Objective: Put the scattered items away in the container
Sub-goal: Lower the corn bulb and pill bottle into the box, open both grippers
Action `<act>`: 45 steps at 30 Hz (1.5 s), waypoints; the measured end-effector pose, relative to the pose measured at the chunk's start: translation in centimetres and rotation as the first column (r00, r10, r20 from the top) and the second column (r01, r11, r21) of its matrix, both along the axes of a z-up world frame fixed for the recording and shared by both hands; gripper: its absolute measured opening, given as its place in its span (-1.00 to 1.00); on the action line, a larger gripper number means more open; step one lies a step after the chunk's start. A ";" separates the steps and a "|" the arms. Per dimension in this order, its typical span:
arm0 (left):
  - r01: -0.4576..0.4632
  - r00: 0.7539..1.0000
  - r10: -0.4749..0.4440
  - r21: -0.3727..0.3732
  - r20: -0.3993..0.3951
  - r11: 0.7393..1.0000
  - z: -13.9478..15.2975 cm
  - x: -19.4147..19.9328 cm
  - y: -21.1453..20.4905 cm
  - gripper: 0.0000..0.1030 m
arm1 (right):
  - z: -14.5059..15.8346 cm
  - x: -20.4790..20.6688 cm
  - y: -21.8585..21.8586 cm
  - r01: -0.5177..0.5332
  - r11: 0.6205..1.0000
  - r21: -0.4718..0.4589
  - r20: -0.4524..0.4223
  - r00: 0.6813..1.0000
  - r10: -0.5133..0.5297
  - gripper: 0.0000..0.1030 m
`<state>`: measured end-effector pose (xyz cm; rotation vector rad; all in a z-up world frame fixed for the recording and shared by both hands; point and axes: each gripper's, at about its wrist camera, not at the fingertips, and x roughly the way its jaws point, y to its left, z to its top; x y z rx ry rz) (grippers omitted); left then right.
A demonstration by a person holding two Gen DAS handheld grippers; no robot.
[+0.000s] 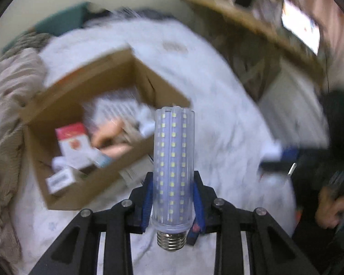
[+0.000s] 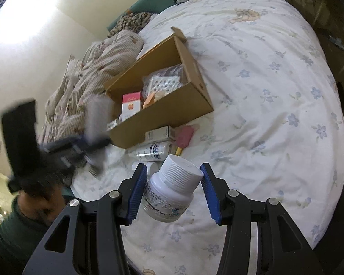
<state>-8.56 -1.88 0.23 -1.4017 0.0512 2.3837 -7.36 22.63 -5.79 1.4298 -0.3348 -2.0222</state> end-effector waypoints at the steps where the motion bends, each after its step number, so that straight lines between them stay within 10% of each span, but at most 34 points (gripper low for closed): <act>1: -0.049 0.998 0.049 0.019 -0.030 0.999 0.7 -0.4 -1.0 -0.39 | -0.1 0.1 -0.4 -0.009 1.000 0.008 -0.001 1.000 0.009 0.01; 15: -0.407 0.907 0.417 0.131 -0.063 0.904 -1.0 -6.6 -10.4 -0.40 | 1.8 -1.9 -0.8 -0.006 0.998 -0.065 -0.017 1.000 0.005 0.01; 25: -0.475 0.876 0.482 0.127 -0.026 0.871 -2.5 -7.1 -12.2 -0.39 | 5.5 -8.7 -7.4 -0.054 0.998 0.014 -0.111 0.992 0.055 0.01; 41: -0.524 0.851 0.522 0.088 0.045 0.847 -4.9 -8.5 -13.0 -0.36 | -3.1 -13.9 -16.3 -0.058 0.984 0.171 -0.056 0.996 0.068 0.02; 45: -0.556 0.831 0.556 0.091 0.027 0.826 -4.6 -8.2 -13.5 0.12 | -3.2 -13.8 -16.3 -0.072 0.981 0.179 -0.054 0.995 0.082 0.15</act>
